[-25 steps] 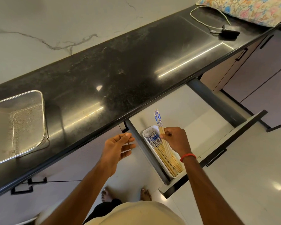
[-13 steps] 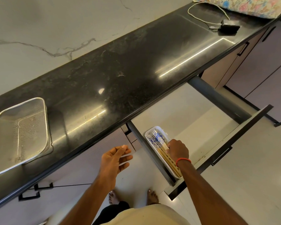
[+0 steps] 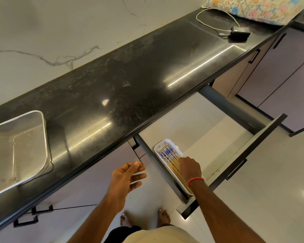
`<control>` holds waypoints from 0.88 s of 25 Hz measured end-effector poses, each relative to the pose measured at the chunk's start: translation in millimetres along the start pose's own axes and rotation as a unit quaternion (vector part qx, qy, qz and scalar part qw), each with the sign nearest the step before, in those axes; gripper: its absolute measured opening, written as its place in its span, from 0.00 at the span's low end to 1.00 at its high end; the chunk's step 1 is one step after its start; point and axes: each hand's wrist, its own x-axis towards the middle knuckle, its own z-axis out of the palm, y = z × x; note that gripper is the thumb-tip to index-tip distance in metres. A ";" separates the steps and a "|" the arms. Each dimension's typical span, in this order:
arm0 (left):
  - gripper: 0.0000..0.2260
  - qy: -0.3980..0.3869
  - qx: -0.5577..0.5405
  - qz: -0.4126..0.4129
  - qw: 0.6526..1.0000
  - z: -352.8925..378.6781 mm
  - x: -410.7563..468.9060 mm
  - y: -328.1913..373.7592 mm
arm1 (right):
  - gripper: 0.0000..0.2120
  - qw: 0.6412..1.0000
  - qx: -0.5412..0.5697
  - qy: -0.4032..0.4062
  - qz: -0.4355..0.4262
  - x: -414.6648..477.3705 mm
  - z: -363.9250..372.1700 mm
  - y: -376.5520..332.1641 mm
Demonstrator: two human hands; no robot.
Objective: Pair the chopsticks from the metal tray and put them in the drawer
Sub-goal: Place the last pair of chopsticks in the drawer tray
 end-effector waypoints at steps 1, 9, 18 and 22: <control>0.11 0.000 0.000 -0.001 1.000 -1.6 0.0 0.3 | 0.09 1.000 -0.010 -0.008 -0.013 -3.2 3.9 -1.1; 0.14 -0.013 -0.015 -0.004 1.000 -15.8 -1.5 -7.3 | 0.11 0.999 -0.036 -0.020 -0.022 -20.4 15.0 -6.9; 0.12 -0.033 -0.039 -0.031 0.998 -17.8 2.4 -6.0 | 0.11 0.998 -0.044 -0.051 0.003 -39.7 2.1 -5.0; 0.12 -0.044 -0.036 -0.030 0.998 -14.9 3.6 -1.4 | 0.11 0.999 0.028 0.007 0.014 -51.4 -10.4 -5.4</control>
